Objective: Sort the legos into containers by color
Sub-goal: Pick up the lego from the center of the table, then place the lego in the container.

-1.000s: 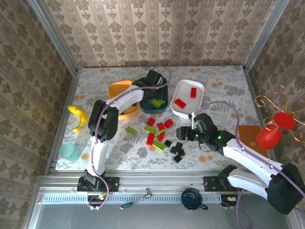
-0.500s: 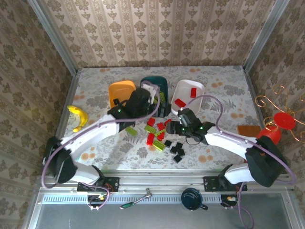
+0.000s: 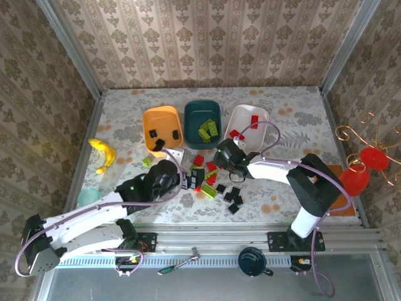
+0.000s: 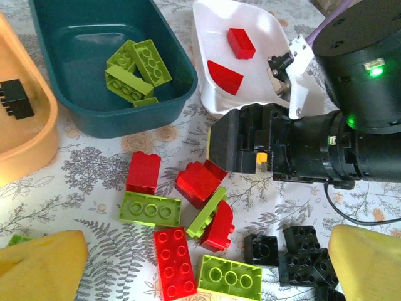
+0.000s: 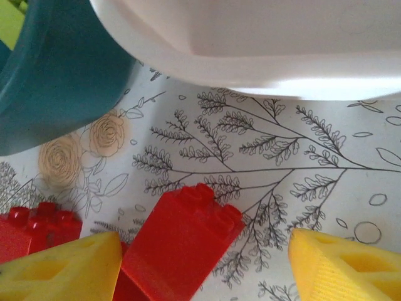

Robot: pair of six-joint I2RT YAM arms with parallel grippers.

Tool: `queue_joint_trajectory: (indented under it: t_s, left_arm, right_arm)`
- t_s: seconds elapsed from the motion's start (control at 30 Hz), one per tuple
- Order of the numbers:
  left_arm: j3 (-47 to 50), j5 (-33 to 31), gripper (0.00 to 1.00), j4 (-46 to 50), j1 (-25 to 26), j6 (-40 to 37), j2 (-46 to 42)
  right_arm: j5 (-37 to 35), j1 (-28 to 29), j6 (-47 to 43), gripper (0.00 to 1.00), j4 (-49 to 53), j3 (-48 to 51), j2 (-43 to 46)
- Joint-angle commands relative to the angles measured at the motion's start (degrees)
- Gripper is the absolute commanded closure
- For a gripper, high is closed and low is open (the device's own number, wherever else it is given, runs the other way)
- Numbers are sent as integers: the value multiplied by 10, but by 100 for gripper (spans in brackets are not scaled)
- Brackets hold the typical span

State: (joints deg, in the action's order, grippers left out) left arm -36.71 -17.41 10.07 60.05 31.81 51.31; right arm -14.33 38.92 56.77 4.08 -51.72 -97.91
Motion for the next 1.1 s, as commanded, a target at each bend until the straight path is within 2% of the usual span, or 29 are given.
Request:
queue_joint_trajectory:
  t_s: [0.0,0.13,0.33,0.53,0.67,0.77,0.9,1.07]
  left_arm:
    - [16,-34,0,5,6,25,-24]
    - [20,-41,0,21,8,27,-31]
    - [25,-49,0,30,8,24,-46]
    - [37,-52,0,46,7,22,-65]
    - [54,-47,0,49,7,31,-74]
    - [60,-45,0,51,7,33,-76]
    - [56,-42,0,56,6,31,-69]
    - [46,-35,0,70,6,35,-49]
  right_arm:
    - [-32,4,34,28,-1,-33,-29]
    - [-24,4,36,34,29,-53,-61]
    - [-7,-5,30,56,14,-3,-33]
    - [6,-11,-39,75,19,66,87]
    - [31,-26,-109,77,44,87,210]
    - [33,-60,-160,78,76,62,255]
    - [55,-133,-205,78,98,-10,205]
    - [73,-193,-237,77,129,-138,43]
